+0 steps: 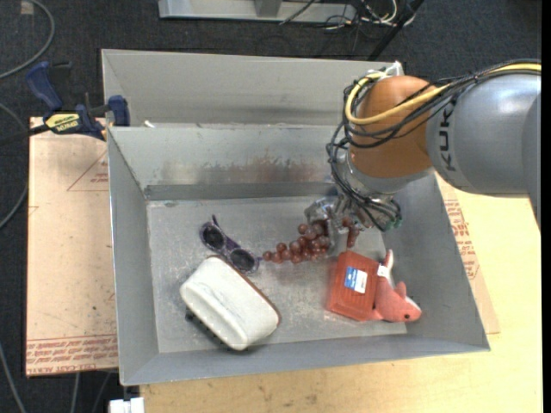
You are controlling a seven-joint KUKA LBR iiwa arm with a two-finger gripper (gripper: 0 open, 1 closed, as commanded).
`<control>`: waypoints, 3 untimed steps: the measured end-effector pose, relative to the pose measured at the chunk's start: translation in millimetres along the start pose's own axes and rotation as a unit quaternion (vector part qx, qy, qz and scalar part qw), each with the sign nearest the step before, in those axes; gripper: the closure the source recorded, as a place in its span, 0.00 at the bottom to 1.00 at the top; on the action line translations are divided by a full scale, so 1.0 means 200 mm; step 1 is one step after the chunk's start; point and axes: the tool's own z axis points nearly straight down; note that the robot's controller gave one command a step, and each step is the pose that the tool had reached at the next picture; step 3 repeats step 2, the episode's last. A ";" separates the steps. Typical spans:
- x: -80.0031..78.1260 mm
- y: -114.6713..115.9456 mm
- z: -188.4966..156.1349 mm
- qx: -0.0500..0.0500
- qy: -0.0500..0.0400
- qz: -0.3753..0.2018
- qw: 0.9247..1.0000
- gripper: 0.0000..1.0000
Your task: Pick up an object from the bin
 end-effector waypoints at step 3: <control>-0.01 -0.01 -0.15 0.003 -0.005 0.001 1.000 1.00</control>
Offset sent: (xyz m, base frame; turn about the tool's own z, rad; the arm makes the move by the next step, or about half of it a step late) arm 0.0000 0.0001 0.0055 0.0000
